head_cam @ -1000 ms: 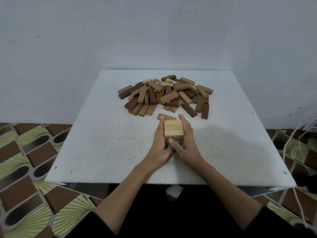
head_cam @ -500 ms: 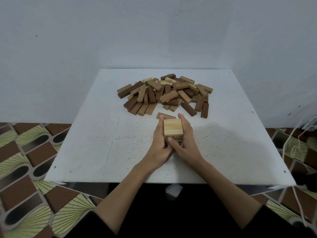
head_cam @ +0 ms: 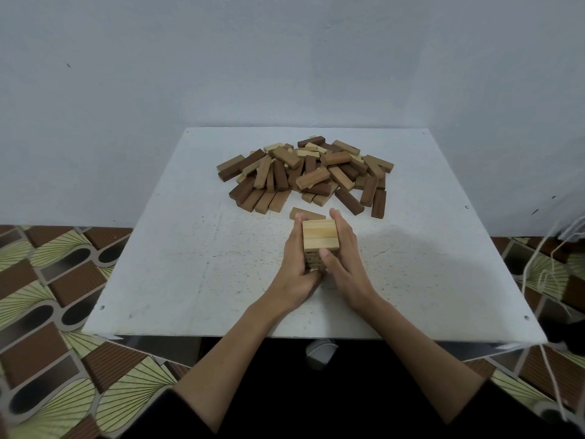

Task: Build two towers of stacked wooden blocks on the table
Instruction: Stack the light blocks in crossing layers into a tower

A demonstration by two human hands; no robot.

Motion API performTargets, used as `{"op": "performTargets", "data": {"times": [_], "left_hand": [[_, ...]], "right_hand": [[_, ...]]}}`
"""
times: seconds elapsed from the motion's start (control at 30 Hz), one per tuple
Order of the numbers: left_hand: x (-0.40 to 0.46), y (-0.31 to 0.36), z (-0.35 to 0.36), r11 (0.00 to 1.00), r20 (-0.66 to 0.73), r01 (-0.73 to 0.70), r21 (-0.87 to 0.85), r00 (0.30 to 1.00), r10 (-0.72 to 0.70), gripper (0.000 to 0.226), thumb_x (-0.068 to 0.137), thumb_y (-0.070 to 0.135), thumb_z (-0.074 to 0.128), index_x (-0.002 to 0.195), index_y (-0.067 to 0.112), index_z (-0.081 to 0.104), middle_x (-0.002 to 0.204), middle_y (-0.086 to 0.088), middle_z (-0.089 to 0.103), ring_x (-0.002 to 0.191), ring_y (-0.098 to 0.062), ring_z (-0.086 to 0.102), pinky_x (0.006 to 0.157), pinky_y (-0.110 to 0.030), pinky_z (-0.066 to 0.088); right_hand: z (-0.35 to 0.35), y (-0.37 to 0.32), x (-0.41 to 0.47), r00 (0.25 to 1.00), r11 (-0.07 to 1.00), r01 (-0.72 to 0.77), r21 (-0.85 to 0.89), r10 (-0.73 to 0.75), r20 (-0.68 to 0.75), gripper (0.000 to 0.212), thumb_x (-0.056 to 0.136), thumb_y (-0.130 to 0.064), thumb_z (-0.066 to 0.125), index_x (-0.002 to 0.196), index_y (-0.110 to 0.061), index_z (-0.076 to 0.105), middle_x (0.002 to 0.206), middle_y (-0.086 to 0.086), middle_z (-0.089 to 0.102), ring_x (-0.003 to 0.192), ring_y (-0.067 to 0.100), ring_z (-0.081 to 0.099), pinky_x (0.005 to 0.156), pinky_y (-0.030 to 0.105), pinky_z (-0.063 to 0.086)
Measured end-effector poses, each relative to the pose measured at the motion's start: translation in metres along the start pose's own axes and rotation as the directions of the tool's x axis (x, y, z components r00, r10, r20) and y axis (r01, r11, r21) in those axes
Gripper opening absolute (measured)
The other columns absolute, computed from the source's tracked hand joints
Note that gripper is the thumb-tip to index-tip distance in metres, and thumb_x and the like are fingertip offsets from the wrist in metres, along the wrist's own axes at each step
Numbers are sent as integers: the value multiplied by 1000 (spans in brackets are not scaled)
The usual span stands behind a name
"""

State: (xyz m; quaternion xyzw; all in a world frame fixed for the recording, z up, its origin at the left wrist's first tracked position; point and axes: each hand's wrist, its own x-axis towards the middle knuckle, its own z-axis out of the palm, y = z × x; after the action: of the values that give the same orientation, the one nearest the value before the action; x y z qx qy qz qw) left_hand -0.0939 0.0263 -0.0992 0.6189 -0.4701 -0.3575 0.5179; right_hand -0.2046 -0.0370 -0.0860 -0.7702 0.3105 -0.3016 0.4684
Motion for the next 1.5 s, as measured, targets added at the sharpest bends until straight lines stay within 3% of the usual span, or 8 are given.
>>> {"op": "performTargets", "data": {"times": [0.37,0.53,0.6,0.67,0.77,0.9,1.2,1.5], "left_hand": [[-4,18,-1,997,9,-54,-56,998,55,86,79,11,56,128,71,18,136,-5,38,125,-27,46,97,-56,45],[-4,13,-7,980,106,-26,-198,993,48,85,67,-3,52,132,49,33,131,-13,41,119,-42,45,86,-57,45],[-9,9,-17,979,104,53,-198,994,-33,99,65,2,58,142,49,18,148,4,27,137,-28,30,103,-57,37],[-14,4,-26,987,34,113,-113,993,-110,106,71,-5,60,150,36,2,157,13,7,144,-8,10,117,-37,22],[-13,1,-39,996,-66,84,3,994,-83,94,80,-17,55,151,19,5,157,5,9,140,1,11,100,3,17],[13,4,-60,984,-179,9,177,984,23,71,81,-1,56,142,22,28,142,7,31,132,-4,27,98,-5,25],[103,28,-73,835,-106,-107,539,976,193,36,84,-3,54,118,4,59,117,-8,54,124,-27,35,107,-40,31],[135,32,-60,747,-37,-133,651,978,206,35,84,22,70,116,11,62,109,-3,58,105,-18,43,84,-21,34]], "right_hand": [[0,0,-1,1000,1000,-1,-1,1,15,73,83,-58,32,146,-32,6,148,-17,13,136,-3,11,101,3,11],[-1,2,-2,1000,1000,7,7,-7,-6,80,82,-64,31,148,-27,8,152,-12,14,140,3,11,109,20,14],[-2,1,-2,998,999,8,46,-5,-59,82,81,-73,28,148,-28,12,152,-13,18,140,4,15,110,25,17],[-6,-1,1,990,996,18,90,-5,-139,77,84,-71,25,147,-27,19,149,-16,23,137,2,23,108,21,21],[-19,-5,20,973,990,1,144,32,-228,57,92,-47,27,142,-21,31,143,-10,34,131,3,33,102,17,27],[-38,-10,63,961,996,21,84,3,-276,40,96,-32,31,129,-19,49,127,-12,48,122,8,44,102,24,35],[-44,-3,151,982,912,137,-386,-73,177,53,82,6,53,133,-10,49,126,1,51,123,18,33,100,19,24],[-53,0,179,914,579,372,-726,-91,396,28,82,-11,58,109,-8,62,106,7,52,104,23,41,88,38,38]]}}
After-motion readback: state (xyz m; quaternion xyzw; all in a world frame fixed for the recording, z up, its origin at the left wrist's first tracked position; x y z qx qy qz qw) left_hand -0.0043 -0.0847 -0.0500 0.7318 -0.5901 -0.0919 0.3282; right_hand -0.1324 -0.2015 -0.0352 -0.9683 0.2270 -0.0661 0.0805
